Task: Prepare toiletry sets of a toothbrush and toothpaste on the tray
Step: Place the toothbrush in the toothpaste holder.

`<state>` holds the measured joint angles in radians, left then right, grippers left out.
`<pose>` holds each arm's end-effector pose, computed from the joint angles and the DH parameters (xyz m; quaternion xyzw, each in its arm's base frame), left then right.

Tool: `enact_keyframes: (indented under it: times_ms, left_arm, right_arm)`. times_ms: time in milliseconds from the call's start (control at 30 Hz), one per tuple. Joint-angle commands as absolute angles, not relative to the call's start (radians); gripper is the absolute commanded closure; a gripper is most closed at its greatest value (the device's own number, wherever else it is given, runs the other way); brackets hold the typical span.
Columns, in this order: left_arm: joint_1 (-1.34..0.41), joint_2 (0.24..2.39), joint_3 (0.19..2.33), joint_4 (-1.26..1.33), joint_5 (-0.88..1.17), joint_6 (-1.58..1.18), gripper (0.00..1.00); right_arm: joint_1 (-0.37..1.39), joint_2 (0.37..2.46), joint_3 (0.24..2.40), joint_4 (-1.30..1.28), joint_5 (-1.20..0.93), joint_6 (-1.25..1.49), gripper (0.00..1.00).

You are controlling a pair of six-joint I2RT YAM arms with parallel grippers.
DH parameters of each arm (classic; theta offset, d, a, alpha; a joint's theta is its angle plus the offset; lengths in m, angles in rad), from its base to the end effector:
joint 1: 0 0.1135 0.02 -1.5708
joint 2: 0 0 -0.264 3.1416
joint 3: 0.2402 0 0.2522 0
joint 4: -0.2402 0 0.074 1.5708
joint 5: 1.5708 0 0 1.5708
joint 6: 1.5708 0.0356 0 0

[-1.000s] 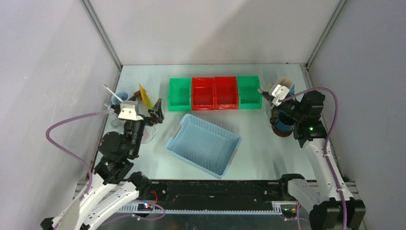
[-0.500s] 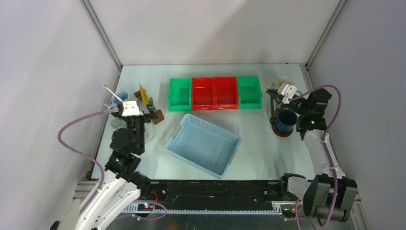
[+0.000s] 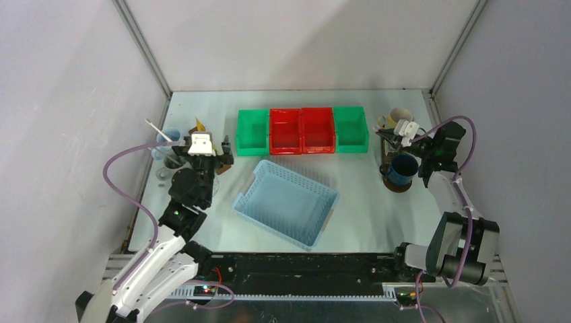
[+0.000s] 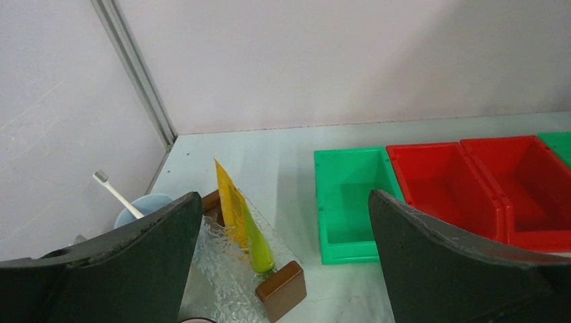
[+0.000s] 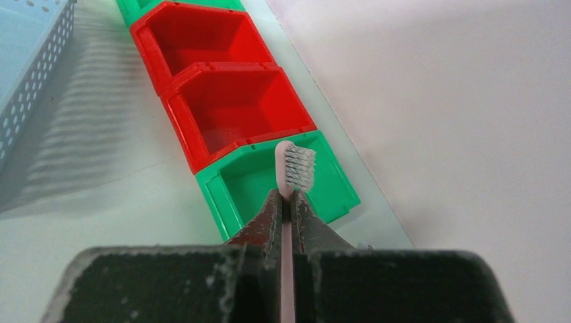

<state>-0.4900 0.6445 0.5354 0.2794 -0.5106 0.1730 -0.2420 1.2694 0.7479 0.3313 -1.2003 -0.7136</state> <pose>0.1516 -0.0611 0.3229 0.0203 0.6524 0.0439 0.7563 0.2693 -0.0323 0.2792 -0.4983 0.5347 0.1451 0.6669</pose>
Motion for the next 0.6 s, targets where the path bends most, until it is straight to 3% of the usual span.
enact_keyframes:
  times_ms: [0,267,567]
  left_arm:
    - [-0.483,0.679,0.558,0.353,-0.469,0.177,0.0]
    - [-0.483,0.743,0.586,0.374,-0.457,0.186,0.0]
    - [-0.483,0.751,0.591,0.366,-0.452,0.206,0.0]
  right_arm:
    - [-0.265,1.309,0.745,0.368,-1.257,-0.793,1.0]
    - [-0.275,1.384,0.746,0.498,-1.293,-0.758,1.0]
    - [-0.277,1.424,0.746,0.381,-1.27,-0.877,1.0]
